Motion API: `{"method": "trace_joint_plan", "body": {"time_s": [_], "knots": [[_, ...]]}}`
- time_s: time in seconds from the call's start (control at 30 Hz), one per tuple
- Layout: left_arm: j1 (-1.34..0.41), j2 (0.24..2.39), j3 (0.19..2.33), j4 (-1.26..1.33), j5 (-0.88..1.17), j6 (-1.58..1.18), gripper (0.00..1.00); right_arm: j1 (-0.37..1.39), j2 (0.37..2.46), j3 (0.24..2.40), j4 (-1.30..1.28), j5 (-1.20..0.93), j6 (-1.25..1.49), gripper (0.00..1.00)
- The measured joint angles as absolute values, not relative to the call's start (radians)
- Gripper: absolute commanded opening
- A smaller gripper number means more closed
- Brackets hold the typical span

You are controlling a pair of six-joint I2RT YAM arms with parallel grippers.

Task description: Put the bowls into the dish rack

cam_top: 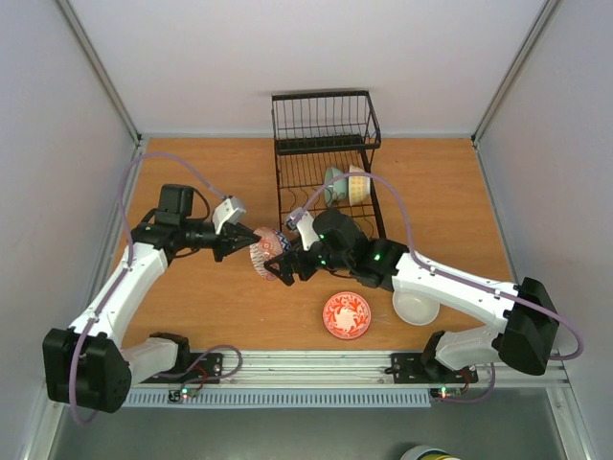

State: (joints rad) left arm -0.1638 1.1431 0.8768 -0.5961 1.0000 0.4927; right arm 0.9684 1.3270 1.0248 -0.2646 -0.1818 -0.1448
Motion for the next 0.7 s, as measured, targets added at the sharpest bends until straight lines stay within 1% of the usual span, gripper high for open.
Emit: {"method": "trace_joint_plan", "body": {"time_s": [0.03,0.1,0.17,0.27,0.37,0.4,0.43,0.7], "knots": [[-0.163,1.142,0.877,-0.596,1.006,0.496,0.00,0.968,1.327,1.019,-0.252,-0.194,-0.138,0.95],[-0.163,1.139,0.876,-0.596,1.013,0.501,0.01,0.963,1.327,1.006,-0.222,-0.218,-0.125,0.87],[-0.162,1.135,0.876,-0.595,1.014,0.506,0.01,0.959,1.326,0.991,-0.191,-0.247,-0.107,0.75],[-0.157,1.132,0.876,-0.596,1.014,0.508,0.01,0.955,1.323,0.970,-0.151,-0.281,-0.087,0.50],[-0.154,1.128,0.876,-0.588,1.009,0.517,0.00,0.939,1.317,0.951,-0.135,-0.287,-0.042,0.13],[-0.154,1.127,0.876,-0.588,1.008,0.517,0.00,0.936,1.316,0.945,-0.132,-0.284,-0.035,0.04],[-0.154,1.125,0.875,-0.590,1.003,0.516,0.00,0.935,1.316,0.940,-0.126,-0.284,-0.031,0.02],[-0.159,1.109,0.865,-0.553,0.985,0.483,0.00,0.938,1.299,0.941,-0.138,-0.233,-0.034,0.01]]}}
